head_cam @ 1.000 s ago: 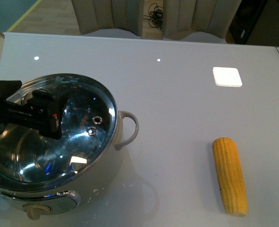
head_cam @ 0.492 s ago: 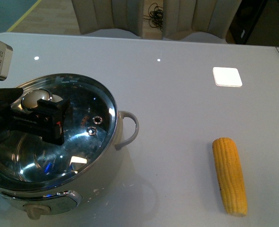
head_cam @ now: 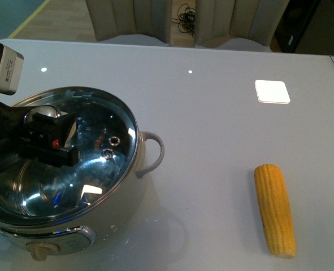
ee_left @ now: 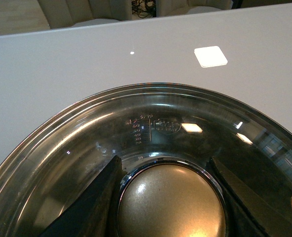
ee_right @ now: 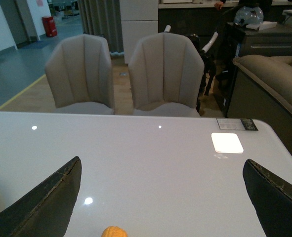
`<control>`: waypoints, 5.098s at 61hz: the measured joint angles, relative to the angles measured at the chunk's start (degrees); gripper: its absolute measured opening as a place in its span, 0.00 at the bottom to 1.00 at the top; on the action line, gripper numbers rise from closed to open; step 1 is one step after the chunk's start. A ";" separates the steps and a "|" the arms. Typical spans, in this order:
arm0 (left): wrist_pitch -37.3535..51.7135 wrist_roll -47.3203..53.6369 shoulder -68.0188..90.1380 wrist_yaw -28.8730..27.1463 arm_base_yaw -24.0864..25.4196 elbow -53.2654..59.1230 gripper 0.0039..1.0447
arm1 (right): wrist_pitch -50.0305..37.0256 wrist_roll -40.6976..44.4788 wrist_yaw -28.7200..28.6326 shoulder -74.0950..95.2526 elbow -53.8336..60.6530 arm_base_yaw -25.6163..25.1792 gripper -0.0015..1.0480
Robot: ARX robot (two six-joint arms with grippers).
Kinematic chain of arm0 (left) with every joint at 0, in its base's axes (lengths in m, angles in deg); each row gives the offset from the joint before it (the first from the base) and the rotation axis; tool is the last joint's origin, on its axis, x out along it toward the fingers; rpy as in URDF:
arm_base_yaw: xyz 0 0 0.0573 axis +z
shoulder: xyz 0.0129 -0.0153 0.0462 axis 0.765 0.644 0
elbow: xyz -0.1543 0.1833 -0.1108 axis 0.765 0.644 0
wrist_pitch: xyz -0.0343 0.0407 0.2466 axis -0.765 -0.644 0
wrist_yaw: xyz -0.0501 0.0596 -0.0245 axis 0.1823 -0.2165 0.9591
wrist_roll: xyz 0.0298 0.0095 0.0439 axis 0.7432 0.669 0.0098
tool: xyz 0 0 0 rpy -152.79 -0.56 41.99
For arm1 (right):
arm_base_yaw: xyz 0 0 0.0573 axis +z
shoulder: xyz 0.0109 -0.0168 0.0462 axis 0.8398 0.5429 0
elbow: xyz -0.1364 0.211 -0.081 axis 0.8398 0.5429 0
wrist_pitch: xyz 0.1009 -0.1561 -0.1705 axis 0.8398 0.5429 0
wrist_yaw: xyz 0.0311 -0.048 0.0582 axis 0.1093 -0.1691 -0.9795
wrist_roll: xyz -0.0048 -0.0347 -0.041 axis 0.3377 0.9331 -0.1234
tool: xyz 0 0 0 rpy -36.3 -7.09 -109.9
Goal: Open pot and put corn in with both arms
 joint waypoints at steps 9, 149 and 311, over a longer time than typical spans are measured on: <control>-1.05 0.04 -0.61 -0.31 -0.02 -0.17 0.42 | 0.00 0.00 0.00 0.00 0.00 0.00 0.91; 5.14 3.61 27.26 9.14 45.86 -23.91 0.42 | 0.02 0.00 0.00 0.00 0.00 0.00 0.91; -3.41 -2.84 2.45 12.39 45.55 -15.67 0.93 | 0.02 0.00 0.00 0.00 0.00 0.00 0.91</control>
